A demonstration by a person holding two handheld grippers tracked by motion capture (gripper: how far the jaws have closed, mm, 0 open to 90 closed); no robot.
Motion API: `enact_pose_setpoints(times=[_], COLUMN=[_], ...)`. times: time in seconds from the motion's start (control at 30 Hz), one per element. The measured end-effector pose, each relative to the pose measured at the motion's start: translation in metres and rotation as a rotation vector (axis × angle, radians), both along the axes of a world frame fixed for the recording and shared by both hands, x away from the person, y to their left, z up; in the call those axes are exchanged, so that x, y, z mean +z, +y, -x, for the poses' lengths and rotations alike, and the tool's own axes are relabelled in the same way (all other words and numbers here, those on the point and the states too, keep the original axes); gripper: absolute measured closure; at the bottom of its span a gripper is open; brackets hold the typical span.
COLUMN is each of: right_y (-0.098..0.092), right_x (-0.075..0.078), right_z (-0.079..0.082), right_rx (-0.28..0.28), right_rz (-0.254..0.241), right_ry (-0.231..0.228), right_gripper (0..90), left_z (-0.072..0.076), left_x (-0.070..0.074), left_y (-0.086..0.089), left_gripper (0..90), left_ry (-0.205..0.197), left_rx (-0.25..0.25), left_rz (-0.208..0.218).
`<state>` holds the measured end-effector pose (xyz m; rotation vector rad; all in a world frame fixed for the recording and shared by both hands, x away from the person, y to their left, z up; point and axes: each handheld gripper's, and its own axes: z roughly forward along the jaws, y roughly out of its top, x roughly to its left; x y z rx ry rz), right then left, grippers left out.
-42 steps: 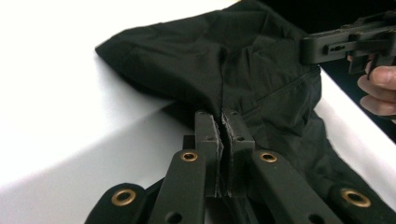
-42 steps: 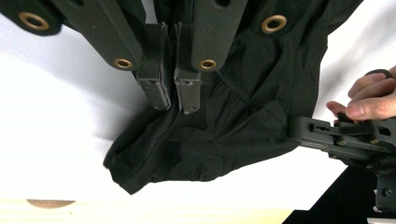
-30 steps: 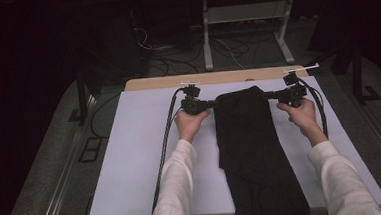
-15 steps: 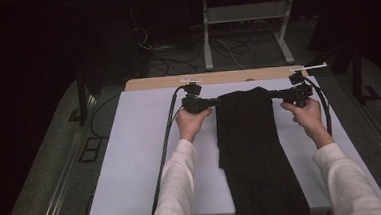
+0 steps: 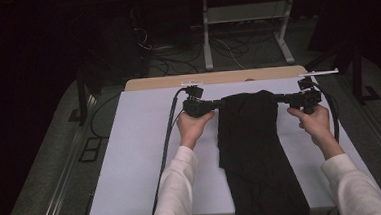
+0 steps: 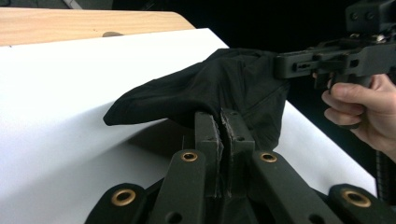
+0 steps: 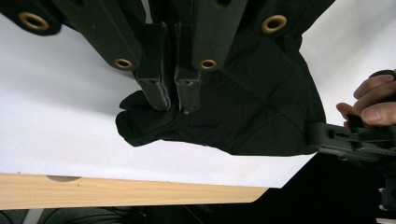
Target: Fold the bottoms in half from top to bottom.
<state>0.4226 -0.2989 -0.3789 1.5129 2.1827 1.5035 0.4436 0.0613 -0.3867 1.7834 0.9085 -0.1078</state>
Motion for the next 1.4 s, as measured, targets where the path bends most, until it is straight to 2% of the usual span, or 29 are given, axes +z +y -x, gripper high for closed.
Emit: enact_pose_setpoints(times=[0.03,0.3,0.43,0.6,0.8,1.0,1.4], right_y=[0.0,-0.002,-0.005,-0.009,-0.014,-0.016,-0.018], right_x=[0.0,0.0,-0.001,-0.005,-0.007,-0.008,-0.003], right_z=[0.001,0.015,0.023,0.032,0.044,0.054,0.075], right_rx=[0.0,0.008,0.008,0.003,0.003,0.011,0.045], right_rz=[-0.002,-0.015,-0.022,-0.037,-0.061,-0.064,-0.05], right_ry=[0.0,-0.016,-0.01,-0.01,-0.016,-0.02,-0.028], right_gripper=[84.0,84.0,84.1,84.0,84.0,84.0,84.0], left_z=[0.001,0.01,0.017,0.028,0.036,0.047,0.063], left_x=[0.0,0.0,0.003,0.004,0.011,0.017,0.013], left_y=[0.001,0.006,0.004,0.0,-0.001,-0.004,-0.001], left_gripper=[85.5,85.4,85.5,85.5,85.5,85.4,85.4], left_ry=[-0.001,-0.006,-0.015,-0.018,-0.033,-0.048,-0.05], left_rx=[-0.003,-0.021,-0.04,-0.061,-0.08,-0.107,-0.142], left_rz=[-0.007,0.025,0.028,0.065,0.057,0.028,0.029])
